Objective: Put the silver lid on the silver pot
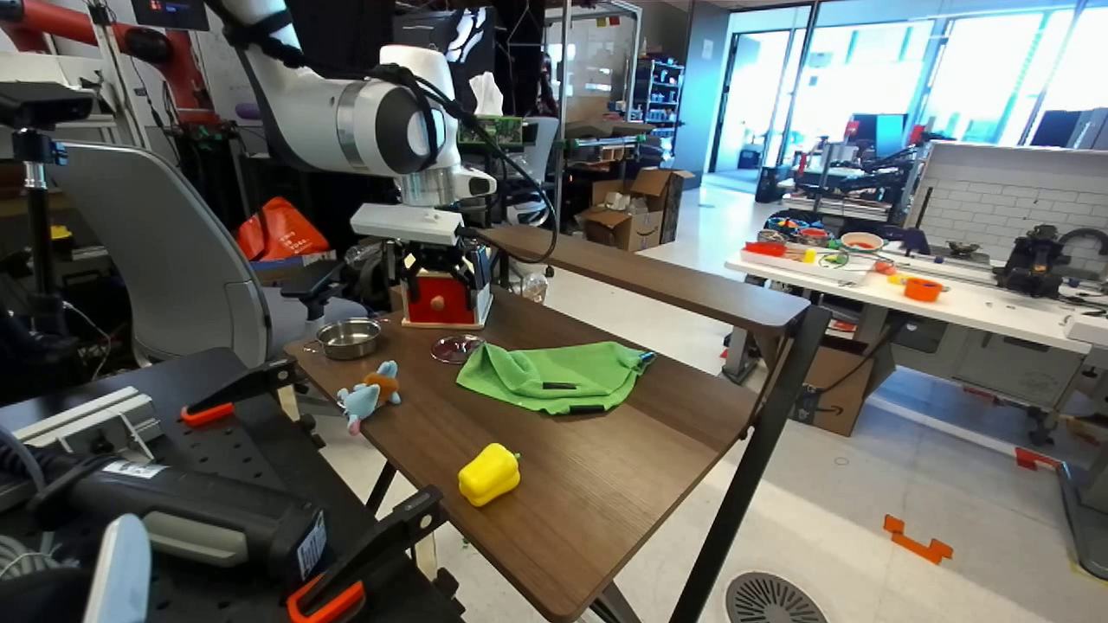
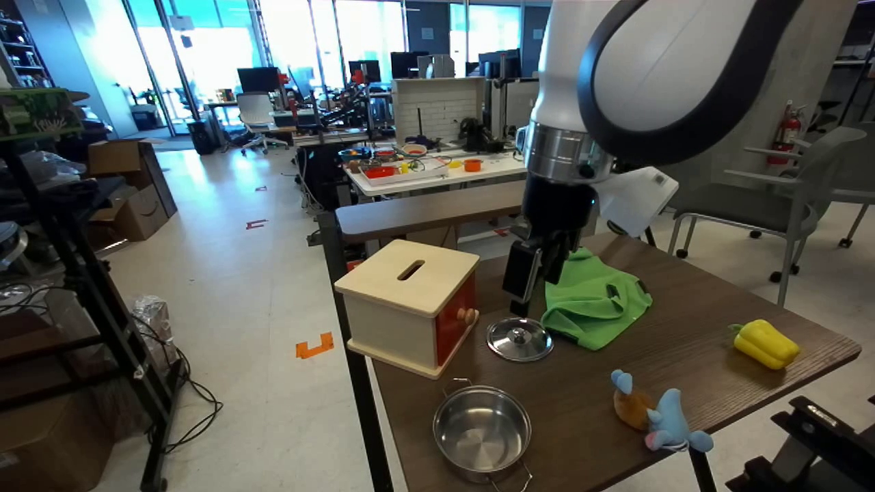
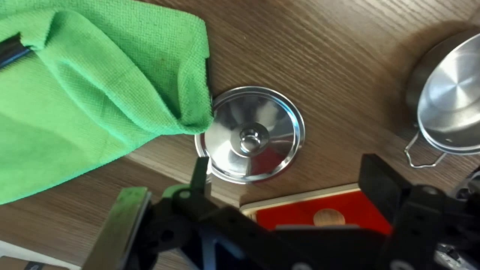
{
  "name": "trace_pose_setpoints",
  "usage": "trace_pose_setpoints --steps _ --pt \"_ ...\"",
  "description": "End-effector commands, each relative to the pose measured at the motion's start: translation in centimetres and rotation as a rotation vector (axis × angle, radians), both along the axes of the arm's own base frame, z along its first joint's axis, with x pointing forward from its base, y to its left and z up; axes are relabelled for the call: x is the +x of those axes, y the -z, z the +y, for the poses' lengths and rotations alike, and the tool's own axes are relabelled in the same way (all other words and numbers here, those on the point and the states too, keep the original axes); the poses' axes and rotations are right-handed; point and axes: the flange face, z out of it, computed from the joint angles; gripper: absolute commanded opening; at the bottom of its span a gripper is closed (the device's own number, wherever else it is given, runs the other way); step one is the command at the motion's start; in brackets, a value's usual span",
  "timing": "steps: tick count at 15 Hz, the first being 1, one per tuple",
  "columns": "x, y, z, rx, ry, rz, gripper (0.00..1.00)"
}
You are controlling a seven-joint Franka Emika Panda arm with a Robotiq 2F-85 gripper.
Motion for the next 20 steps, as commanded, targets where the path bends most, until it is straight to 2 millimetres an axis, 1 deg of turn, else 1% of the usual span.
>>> trace_pose_setpoints --steps 1,5,12,15,16,17,20 --pt "1.8 2.1 1.2 0.008 -0.049 0.044 1.00" --pt "2.8 4.3 1.9 -0.020 -0.084 0.089 1.00" --pt "4.1 6.9 2.2 -0.047 -0.109 0.148 1.00" --pt "4.6 7.5 2.5 -0.055 -0.117 0.155 1.00" --pt "4.7 7.7 2.5 -0.052 -0.121 0.156 0.91" --pt "4.8 7.8 2.6 -0.056 -0.126 0.156 0.74" --pt "5.2 8.1 3.0 -0.060 -0.135 0.159 0.49"
